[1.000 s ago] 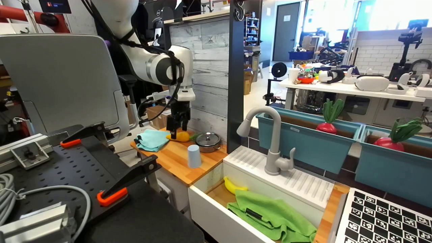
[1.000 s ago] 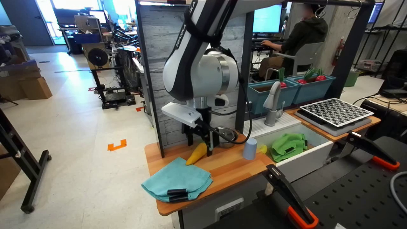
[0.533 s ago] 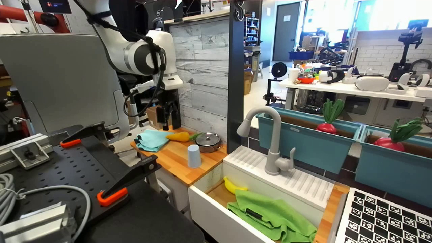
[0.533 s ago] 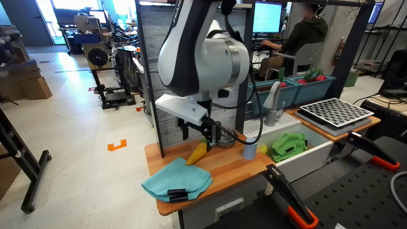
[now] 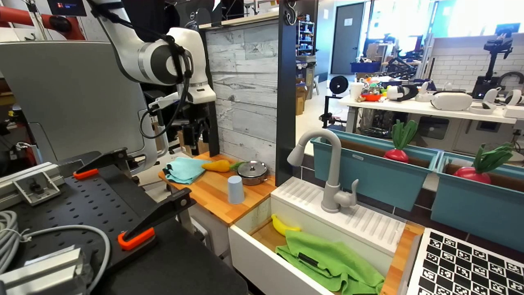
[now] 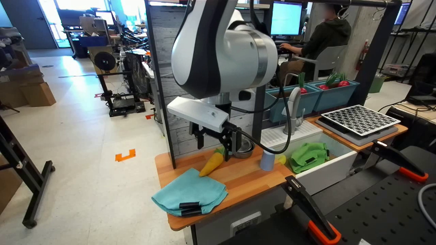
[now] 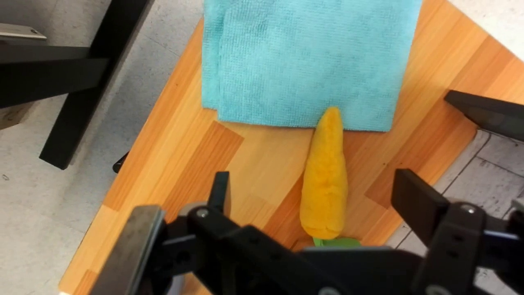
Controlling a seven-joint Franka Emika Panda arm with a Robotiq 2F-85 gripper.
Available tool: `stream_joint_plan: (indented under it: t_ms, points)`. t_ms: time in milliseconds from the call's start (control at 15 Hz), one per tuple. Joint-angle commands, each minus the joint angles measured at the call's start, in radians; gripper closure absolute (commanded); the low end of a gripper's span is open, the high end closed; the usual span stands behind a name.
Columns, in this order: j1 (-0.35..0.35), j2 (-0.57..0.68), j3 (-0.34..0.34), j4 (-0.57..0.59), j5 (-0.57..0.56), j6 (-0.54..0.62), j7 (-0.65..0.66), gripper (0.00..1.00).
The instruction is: Move the carrot plush toy
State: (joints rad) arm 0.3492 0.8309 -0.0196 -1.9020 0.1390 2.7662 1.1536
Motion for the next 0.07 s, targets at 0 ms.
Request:
stream_joint_plan:
  t_ms: [0]
  points:
    - [0.005,0.001,-0.004,0.001,0.008,-0.002,-0.006,0.00]
